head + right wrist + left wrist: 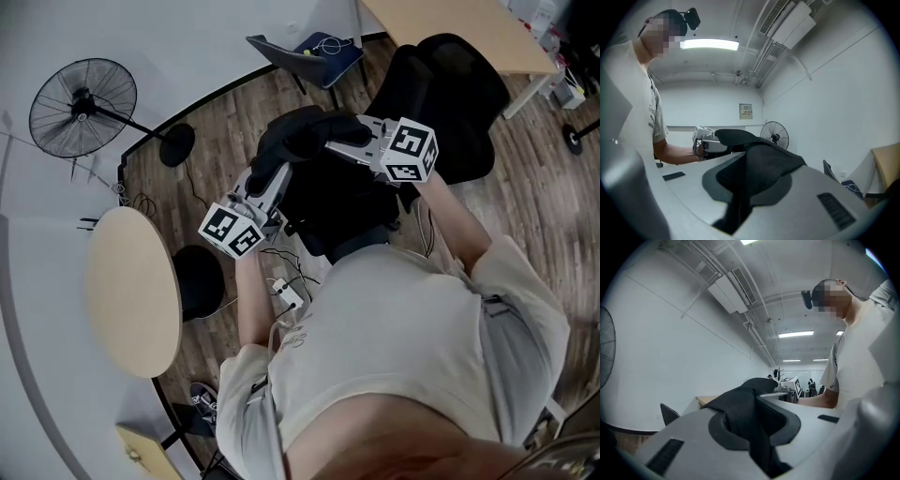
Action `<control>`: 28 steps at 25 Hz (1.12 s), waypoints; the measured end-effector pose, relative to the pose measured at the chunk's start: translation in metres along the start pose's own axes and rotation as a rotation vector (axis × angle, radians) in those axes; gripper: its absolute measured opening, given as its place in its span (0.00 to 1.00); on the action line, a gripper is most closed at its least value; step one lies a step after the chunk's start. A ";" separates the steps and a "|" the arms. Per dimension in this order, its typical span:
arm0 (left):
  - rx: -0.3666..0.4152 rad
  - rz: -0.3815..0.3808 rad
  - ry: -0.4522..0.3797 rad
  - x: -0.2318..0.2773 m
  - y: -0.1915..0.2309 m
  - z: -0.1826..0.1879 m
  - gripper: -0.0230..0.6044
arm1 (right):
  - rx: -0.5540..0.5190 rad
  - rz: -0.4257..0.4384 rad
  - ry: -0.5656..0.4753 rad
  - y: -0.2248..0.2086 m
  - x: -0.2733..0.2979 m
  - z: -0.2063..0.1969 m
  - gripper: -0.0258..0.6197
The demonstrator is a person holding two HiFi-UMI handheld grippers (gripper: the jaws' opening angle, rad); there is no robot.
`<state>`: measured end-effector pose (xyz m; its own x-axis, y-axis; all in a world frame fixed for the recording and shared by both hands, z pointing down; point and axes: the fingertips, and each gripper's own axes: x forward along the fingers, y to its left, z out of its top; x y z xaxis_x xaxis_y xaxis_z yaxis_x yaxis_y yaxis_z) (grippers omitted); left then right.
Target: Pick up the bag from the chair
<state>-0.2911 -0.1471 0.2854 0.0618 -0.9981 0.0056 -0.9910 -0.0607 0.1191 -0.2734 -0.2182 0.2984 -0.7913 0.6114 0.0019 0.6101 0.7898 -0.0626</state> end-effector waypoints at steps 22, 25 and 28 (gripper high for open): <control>-0.013 0.032 0.025 -0.012 0.010 -0.019 0.11 | 0.002 0.017 0.051 0.000 0.016 -0.019 0.07; -0.014 0.037 0.023 -0.013 0.008 -0.017 0.11 | -0.004 0.020 0.057 0.003 0.015 -0.019 0.07; -0.016 0.035 0.020 -0.013 0.007 -0.018 0.11 | -0.009 0.021 0.063 0.004 0.014 -0.020 0.07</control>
<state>-0.2965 -0.1339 0.3044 0.0292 -0.9991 0.0303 -0.9907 -0.0249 0.1340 -0.2812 -0.2054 0.3184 -0.7745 0.6294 0.0631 0.6271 0.7771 -0.0542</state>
